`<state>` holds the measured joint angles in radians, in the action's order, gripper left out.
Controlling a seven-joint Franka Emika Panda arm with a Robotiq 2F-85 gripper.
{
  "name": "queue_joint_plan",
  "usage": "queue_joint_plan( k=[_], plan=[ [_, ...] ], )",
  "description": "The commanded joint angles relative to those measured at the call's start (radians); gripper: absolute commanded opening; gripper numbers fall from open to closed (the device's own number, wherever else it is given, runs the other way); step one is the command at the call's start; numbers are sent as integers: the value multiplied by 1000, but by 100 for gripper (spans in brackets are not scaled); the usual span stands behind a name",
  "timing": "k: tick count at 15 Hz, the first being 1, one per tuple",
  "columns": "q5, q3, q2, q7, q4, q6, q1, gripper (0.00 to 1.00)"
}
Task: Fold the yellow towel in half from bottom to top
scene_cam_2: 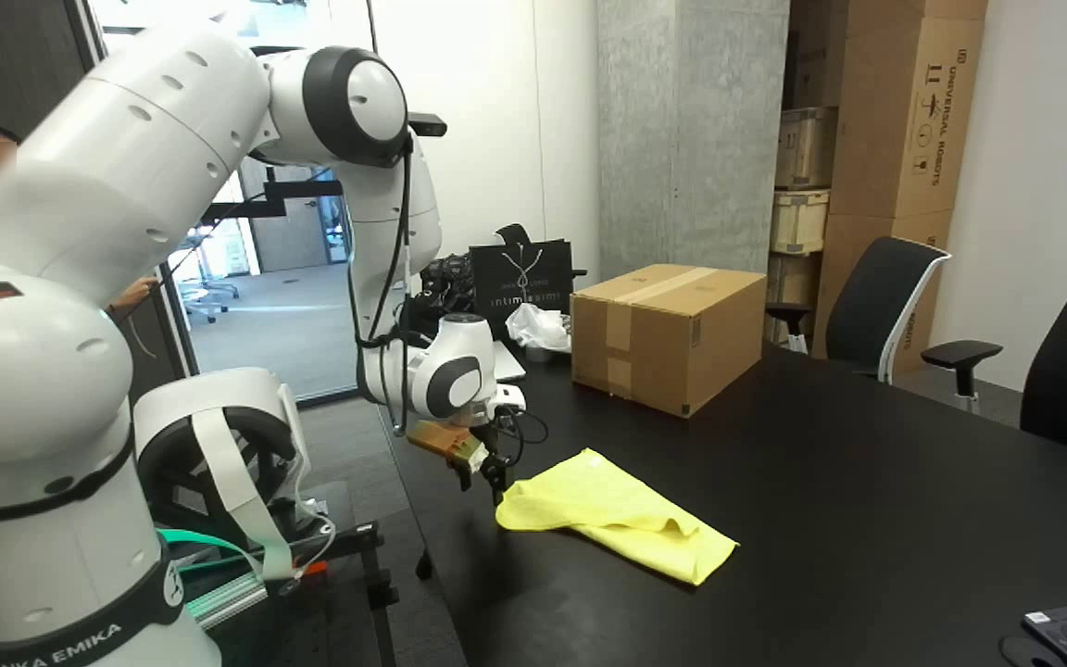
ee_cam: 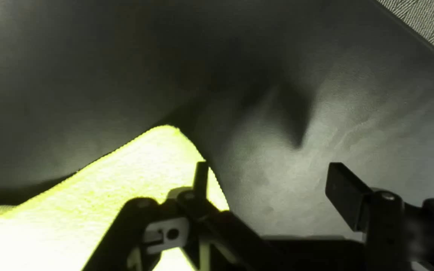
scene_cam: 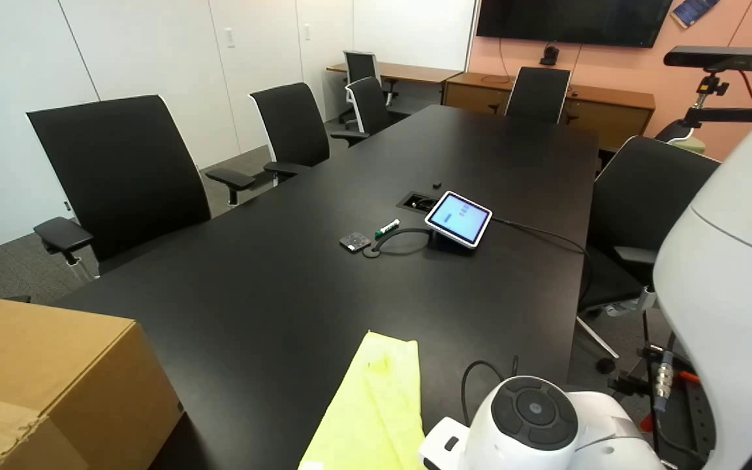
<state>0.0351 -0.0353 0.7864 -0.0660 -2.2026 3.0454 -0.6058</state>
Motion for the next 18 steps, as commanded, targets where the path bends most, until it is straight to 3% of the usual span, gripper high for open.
queue_joint_plan(
  k=[1, 6, 9, 14, 15, 16, 18],
  plan=[
    [26, 17, 12, -15, 21, 10, -12, 49],
    [28, 35, 36, -11, 40, 10, -4, 12],
    [32, 78, 62, -17, 68, 15, -16, 6],
    [29, 116, 80, -25, 98, 16, -17, 11],
    [27, 111, 74, -23, 97, 10, -12, 34],
    [29, 110, 74, -21, 98, 5, -12, 36],
    [30, 102, 69, -16, 94, -8, -7, 49]
  ],
)
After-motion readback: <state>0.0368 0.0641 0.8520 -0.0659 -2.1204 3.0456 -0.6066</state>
